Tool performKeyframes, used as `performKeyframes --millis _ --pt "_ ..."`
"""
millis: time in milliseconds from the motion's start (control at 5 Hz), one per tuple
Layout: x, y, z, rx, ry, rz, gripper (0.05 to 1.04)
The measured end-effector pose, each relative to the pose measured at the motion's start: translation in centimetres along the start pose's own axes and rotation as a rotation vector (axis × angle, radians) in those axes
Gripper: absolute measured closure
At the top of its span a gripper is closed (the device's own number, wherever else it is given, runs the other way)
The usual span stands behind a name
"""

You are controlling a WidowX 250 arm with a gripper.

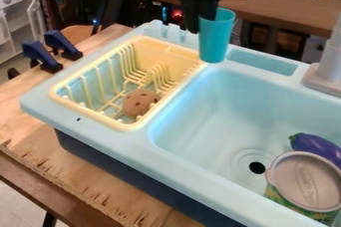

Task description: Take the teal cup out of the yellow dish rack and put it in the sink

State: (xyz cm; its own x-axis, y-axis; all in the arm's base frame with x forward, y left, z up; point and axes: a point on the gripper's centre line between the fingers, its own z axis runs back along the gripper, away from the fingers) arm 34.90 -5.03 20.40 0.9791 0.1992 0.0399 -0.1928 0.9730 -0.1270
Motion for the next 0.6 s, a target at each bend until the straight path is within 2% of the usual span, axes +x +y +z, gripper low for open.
performKeyframes --millis 200,400,600 --pt "-0.3 -1.5 -1.8 0.009 0.053 -0.041 0.968" --pt "-0.2 -2.2 -3.5 0.006 0.082 -0.066 0.968" --pt "-0.2 -2.1 -6.0 0.010 0.123 -0.071 0.968"
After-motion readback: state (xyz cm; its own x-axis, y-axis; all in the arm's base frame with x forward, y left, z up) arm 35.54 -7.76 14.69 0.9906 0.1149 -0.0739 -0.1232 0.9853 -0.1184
